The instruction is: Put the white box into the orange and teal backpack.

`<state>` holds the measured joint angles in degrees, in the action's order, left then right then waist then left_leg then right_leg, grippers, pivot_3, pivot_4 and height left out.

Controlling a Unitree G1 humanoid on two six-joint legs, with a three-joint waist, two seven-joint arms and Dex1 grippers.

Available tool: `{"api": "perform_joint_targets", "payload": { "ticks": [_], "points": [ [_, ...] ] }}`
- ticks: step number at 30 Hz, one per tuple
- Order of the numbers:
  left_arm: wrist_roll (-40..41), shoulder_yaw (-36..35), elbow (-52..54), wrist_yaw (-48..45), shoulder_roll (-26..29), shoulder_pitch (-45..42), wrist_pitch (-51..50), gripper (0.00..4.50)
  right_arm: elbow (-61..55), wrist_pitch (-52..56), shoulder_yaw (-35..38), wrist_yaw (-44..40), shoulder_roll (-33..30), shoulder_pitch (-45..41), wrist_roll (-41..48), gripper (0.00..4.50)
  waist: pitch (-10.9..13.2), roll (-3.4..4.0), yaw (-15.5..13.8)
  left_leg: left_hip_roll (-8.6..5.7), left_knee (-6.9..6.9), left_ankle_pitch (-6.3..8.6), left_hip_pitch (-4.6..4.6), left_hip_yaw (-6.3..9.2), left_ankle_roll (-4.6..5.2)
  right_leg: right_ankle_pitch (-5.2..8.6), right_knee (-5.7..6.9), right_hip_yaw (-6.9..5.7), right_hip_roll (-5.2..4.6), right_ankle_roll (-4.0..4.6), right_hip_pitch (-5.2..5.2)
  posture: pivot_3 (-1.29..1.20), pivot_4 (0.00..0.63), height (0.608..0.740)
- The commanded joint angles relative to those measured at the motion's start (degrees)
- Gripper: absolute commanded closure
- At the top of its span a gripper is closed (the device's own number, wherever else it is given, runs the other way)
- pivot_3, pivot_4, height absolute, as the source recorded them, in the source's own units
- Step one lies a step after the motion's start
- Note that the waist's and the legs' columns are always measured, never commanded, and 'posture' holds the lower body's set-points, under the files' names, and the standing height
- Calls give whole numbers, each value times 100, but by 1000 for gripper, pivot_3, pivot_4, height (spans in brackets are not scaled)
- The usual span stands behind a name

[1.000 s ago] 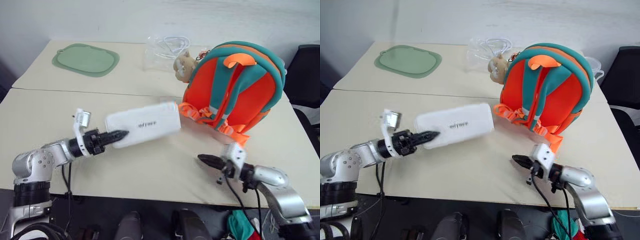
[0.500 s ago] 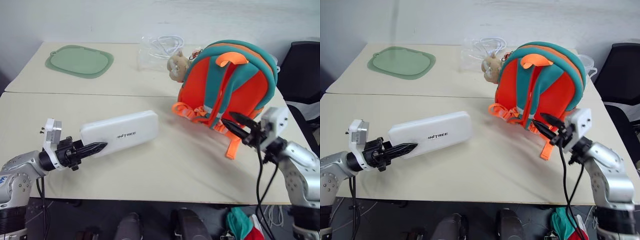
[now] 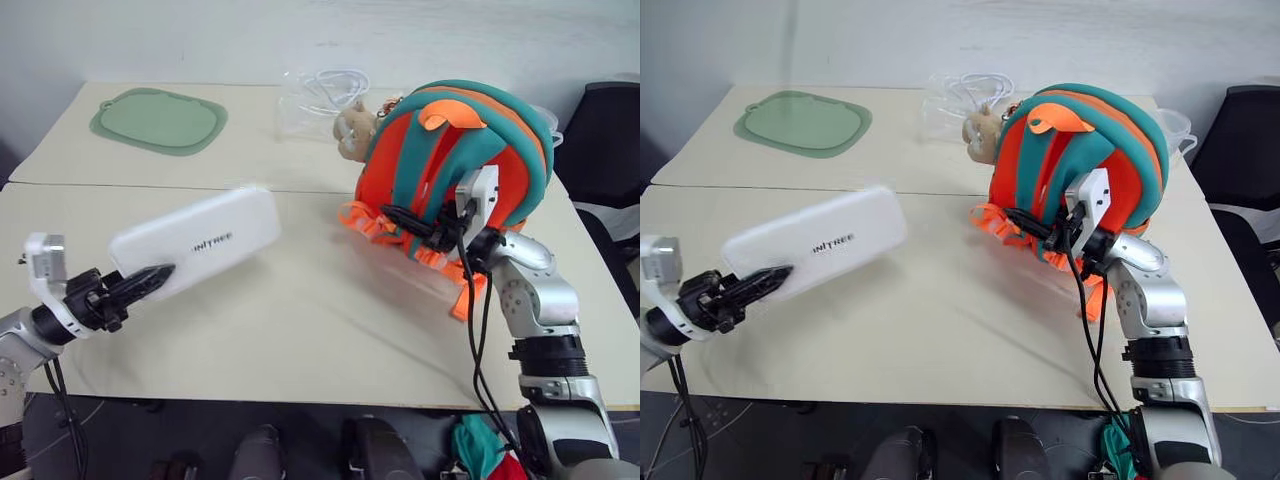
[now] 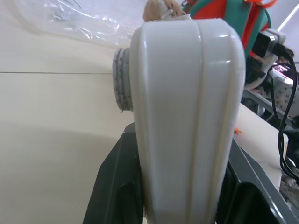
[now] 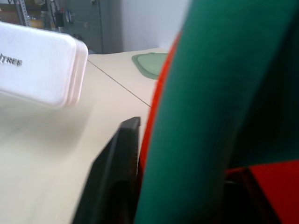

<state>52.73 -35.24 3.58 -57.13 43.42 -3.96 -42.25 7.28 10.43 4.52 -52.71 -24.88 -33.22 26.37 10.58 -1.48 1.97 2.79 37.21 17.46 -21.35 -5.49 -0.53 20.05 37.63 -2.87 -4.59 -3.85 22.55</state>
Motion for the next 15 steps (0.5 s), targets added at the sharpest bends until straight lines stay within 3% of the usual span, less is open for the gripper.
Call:
{"api": "perform_joint_targets", "payload": {
  "ticks": [1, 4, 9, 15],
  "points": [
    [285, -282, -51, 106, 27, -143, -35, 3193, -399, -76, -60, -389, 34, -68, 269, 4407, 0, 0, 0, -1, 0, 0, 0, 0, 0, 0, 0, 0, 0, 0, 0, 0, 150, 740],
    [248, -295, -236, 74, 112, -243, 15, 3193, -1206, 820, -183, -679, 31, -171, 1080, 4455, 1, 2, 24, 0, -1, 0, 0, 0, 1, 0, 2, 0, 1, 0, 1, 0, 150, 740],
    [131, -285, -694, 90, 233, -492, 70, 3193, -2623, 3118, -279, -617, -232, -417, 3282, 4455, 3, 5, 106, 5, -10, 1, -1, 5, 2, 0, 6, -2, 3, 1, 8, 0, 150, 740],
    [-68, -161, -905, 41, 306, -465, 144, 3193, -3275, 4281, -46, -760, -1168, 104, 4281, 4455, 3, 3, 97, 1, -12, 16, -10, 10, 26, 1, -19, -9, -8, 2, 4, 0, 150, 740]
  ]
}}
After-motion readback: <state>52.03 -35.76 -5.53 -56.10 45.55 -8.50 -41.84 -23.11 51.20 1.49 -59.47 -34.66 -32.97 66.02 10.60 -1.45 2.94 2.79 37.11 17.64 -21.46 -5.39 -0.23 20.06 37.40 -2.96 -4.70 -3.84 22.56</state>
